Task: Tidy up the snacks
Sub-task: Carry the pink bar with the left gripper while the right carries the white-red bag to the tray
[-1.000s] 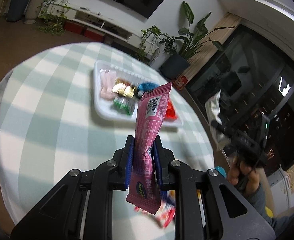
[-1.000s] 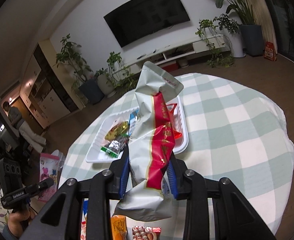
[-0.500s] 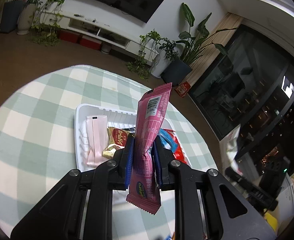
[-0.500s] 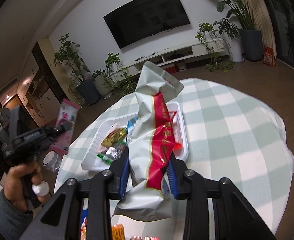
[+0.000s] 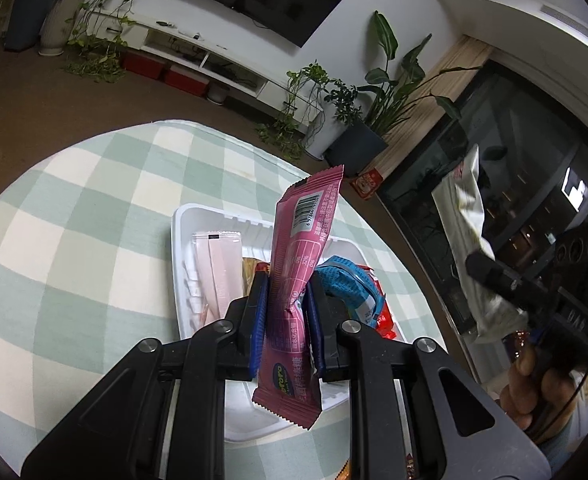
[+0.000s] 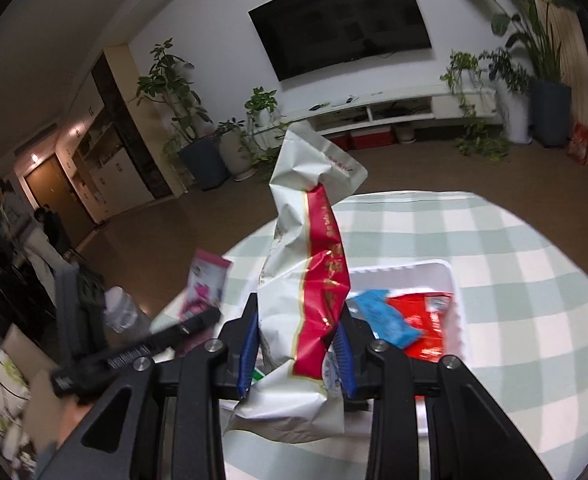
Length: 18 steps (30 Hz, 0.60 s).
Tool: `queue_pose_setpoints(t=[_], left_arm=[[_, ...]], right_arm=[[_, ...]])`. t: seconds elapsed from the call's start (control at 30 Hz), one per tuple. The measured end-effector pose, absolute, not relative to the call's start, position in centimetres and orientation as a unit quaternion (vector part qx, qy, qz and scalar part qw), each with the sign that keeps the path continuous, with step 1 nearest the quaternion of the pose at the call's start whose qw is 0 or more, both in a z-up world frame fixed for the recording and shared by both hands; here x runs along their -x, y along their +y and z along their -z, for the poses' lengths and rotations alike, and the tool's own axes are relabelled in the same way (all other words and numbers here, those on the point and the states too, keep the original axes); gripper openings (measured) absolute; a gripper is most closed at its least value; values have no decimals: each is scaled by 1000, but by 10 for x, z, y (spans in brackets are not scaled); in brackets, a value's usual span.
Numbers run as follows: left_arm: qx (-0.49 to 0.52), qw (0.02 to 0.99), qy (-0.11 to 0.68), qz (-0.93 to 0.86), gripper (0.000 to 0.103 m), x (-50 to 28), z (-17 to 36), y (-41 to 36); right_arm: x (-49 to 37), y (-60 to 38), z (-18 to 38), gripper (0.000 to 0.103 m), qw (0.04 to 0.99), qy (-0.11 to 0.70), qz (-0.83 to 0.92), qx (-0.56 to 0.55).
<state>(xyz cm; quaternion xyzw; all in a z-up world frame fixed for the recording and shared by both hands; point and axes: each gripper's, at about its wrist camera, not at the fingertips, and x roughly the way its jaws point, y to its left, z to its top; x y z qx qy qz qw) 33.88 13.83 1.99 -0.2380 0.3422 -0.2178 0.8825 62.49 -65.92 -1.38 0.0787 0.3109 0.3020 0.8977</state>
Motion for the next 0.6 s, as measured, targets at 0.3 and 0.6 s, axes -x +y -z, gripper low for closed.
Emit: queue_pose_setpoints(t=[0.3, 0.6], left_arm=[[231, 877, 361, 216, 17, -352, -5, 124], [223, 876, 376, 203, 17, -368, 12, 113]], right_arm=[[-653, -611, 40, 36, 883, 374, -284, -6], [-663, -584, 85, 36, 871, 415, -264, 15]])
